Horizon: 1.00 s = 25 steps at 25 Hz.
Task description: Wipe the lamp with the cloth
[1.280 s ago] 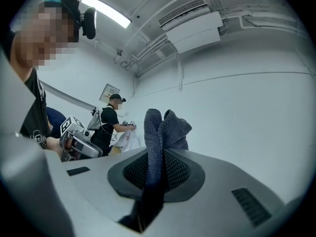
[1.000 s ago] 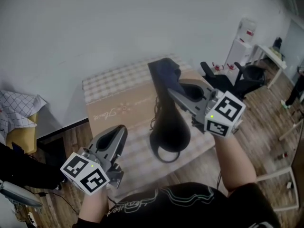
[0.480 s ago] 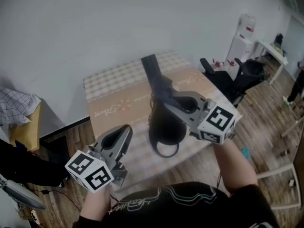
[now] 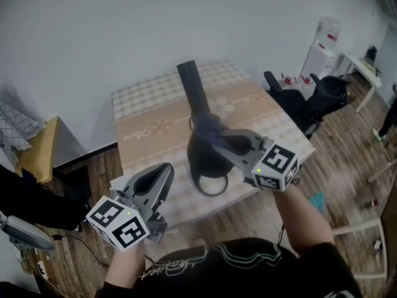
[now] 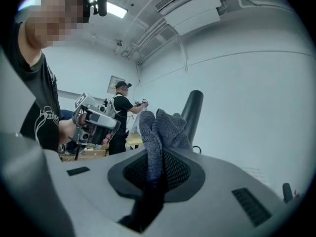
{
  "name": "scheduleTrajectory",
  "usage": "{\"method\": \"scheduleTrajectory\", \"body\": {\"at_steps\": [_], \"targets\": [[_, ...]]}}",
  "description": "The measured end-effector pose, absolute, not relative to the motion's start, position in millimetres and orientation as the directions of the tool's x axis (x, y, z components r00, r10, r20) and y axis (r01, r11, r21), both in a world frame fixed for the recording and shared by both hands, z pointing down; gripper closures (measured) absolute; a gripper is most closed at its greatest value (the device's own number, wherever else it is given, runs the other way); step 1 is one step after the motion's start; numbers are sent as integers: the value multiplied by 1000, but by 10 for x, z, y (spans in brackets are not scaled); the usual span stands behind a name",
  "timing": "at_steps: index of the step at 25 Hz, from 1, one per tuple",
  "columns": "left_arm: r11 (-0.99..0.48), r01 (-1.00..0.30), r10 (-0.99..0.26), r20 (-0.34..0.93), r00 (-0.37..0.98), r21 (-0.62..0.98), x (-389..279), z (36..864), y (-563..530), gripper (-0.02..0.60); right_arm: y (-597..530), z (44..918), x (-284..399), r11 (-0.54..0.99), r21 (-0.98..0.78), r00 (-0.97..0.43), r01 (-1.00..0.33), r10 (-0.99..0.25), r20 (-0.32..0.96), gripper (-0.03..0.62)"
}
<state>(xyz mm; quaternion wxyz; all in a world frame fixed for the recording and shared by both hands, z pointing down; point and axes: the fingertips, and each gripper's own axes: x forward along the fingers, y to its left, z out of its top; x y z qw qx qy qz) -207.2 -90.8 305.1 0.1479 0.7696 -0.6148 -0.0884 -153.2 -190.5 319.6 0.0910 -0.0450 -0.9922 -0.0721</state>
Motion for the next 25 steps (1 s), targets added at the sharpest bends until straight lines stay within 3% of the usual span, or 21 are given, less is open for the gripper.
{"method": "scheduleTrajectory", "body": {"at_steps": [25], "targets": [[-105, -943, -974, 159, 162, 316, -1288, 3306, -229, 581, -1187, 4083, -730, 985, -108, -960, 138, 160, 230, 545]]}}
